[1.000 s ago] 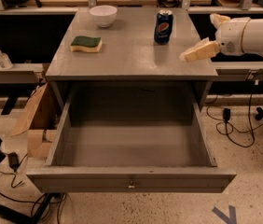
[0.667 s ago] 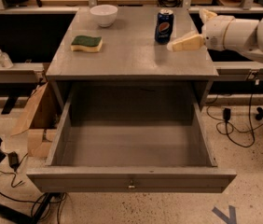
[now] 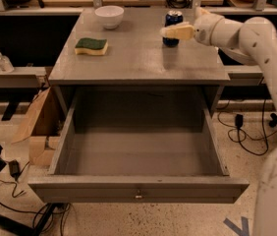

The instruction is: Place pepsi can into top drawer

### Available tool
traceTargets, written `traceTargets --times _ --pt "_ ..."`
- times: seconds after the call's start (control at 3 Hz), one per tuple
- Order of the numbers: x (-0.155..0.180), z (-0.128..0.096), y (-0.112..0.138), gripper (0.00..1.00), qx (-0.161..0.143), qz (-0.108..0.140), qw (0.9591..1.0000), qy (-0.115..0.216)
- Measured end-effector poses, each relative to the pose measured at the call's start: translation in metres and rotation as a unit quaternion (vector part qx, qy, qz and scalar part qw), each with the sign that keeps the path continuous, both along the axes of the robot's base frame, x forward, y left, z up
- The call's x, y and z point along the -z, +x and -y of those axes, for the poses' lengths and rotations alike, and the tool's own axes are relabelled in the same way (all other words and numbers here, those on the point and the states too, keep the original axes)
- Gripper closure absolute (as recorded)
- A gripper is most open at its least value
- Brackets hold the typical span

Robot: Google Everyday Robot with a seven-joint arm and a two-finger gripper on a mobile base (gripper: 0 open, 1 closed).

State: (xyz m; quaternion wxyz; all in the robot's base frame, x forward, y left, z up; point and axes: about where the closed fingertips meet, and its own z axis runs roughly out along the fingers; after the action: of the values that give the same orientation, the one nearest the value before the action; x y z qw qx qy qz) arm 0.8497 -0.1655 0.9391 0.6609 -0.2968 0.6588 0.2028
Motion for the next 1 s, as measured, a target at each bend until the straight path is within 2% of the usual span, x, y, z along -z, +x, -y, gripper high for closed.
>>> traceTargets --times 0.33,0.67,1.0 --pt "0.000 -0.010 0.032 0.00 0.028 -0.020 0.9988 0.034" --pt "0.005 -0.017 0.057 0.00 0.060 -0.043 0.9964 0.043" --pt "0.018 -0.019 0.077 0.00 0.095 -0.069 0.9927 0.028"
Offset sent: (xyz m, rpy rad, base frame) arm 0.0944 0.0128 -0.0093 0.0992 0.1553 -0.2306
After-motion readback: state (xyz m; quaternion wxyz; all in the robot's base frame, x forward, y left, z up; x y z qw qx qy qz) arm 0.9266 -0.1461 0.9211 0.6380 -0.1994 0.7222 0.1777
